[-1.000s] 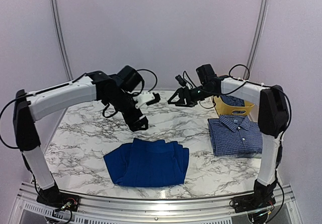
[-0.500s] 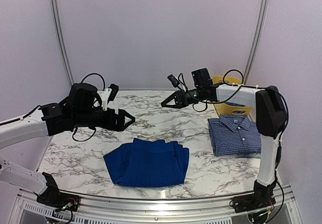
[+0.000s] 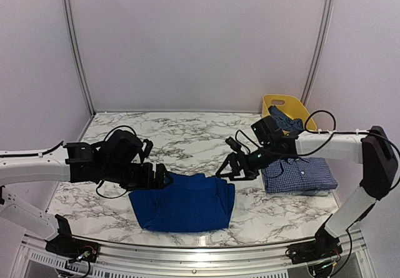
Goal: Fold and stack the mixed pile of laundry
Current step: Pick up the square-folded skirt from the center of the board.
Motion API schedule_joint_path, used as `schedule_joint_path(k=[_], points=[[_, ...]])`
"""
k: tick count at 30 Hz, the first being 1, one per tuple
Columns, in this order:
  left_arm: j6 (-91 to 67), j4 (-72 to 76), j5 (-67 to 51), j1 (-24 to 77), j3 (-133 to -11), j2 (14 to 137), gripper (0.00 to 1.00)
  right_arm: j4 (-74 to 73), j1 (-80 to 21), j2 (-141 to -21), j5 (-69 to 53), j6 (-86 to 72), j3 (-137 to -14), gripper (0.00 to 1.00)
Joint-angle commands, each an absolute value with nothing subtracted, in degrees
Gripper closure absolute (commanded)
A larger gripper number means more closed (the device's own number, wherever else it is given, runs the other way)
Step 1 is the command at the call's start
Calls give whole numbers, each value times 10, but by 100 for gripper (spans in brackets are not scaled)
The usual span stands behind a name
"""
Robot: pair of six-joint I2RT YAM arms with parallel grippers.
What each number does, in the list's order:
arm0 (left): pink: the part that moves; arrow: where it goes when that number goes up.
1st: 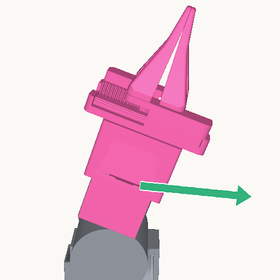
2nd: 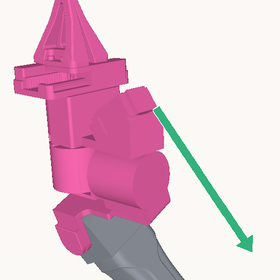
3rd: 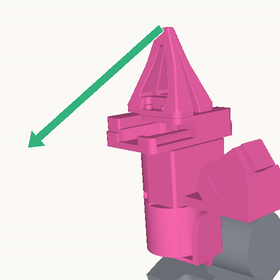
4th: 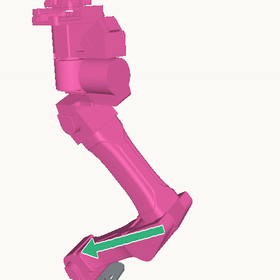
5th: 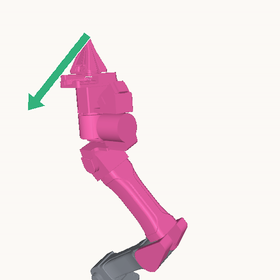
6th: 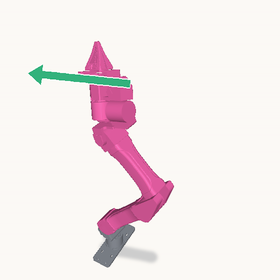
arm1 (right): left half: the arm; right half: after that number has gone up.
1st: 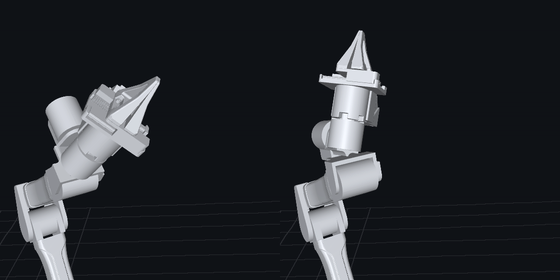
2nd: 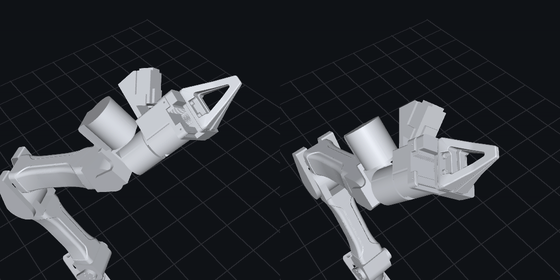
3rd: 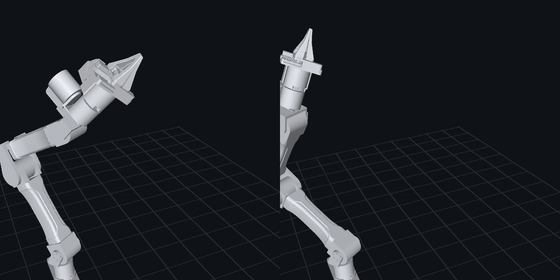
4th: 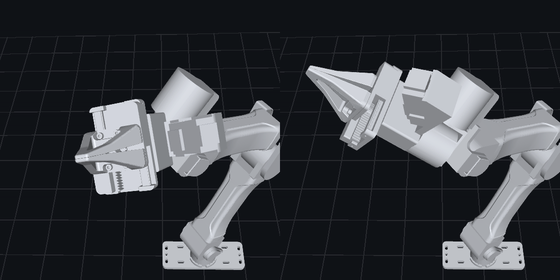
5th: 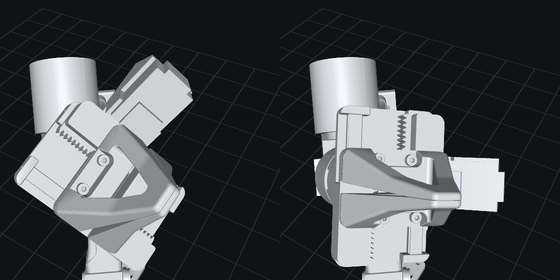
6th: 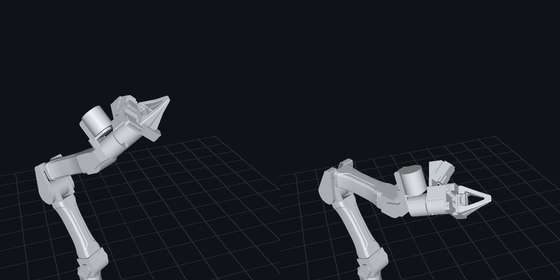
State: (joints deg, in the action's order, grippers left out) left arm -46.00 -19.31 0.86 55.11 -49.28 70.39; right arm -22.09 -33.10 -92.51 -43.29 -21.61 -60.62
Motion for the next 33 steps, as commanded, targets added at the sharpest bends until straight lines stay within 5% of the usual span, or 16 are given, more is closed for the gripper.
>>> schedule_joint_path(k=[1,8,21,33], points=[[-510,-259,53,575,-518,767,1,-181,-371,-835,-318,-298,-525,2],[-531,-235,60,572,-512,835,1,-96,-386,-679,-200,-380,-423,1],[-522,-177,3,552,-490,928,4,-120,-405,-845,-288,-436,-393,1],[-512,-135,-29,551,-493,1001,11,138,-415,-980,-394,-482,-380,1]])
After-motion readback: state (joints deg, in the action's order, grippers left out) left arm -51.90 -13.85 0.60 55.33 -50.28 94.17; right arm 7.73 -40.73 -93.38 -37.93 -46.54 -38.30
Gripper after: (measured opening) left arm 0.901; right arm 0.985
